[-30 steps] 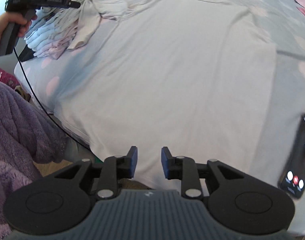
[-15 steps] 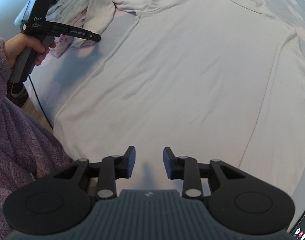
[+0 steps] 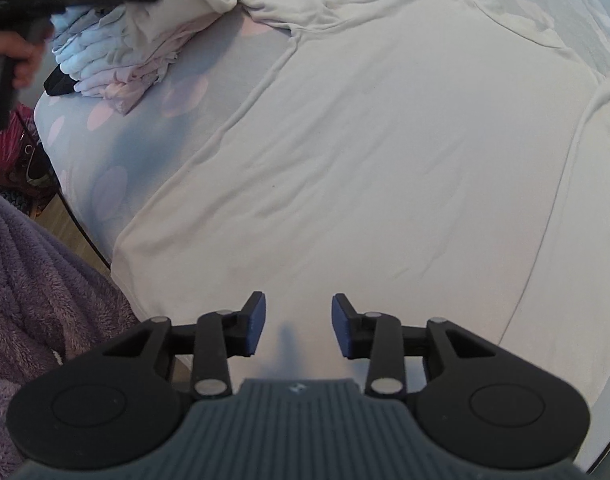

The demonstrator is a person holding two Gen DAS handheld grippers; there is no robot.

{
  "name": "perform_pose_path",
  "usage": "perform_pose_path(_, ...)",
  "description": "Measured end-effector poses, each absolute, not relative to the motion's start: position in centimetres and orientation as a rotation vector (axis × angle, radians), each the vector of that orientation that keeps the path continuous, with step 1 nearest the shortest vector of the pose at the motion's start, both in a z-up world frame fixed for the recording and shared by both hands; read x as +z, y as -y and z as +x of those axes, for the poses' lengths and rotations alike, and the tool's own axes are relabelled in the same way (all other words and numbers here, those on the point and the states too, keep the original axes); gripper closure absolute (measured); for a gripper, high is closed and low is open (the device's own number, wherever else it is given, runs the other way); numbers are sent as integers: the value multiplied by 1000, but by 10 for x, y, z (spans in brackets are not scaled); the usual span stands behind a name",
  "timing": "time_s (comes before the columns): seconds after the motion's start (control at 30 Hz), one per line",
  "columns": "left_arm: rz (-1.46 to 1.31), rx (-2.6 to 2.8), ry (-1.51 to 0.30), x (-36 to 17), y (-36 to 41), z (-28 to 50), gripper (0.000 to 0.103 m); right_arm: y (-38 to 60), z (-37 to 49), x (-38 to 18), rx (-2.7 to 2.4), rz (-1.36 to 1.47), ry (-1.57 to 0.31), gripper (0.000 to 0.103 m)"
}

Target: Fold clothes

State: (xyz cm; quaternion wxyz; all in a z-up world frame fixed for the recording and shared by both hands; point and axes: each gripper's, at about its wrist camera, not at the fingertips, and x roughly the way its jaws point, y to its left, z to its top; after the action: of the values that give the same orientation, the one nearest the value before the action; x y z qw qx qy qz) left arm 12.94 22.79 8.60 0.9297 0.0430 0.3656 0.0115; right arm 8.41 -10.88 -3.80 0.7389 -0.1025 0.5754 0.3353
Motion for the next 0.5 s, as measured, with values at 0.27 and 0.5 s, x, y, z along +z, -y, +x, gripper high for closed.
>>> perform_pose_path(0.27,301,-43,-570,164,-175,105,96,129,75,-28,703,-168,-1232,63)
perform_pose_path(0.5,397,-350,-493,176,-80,52,96,154,67,-20,656,-126,-1202,63)
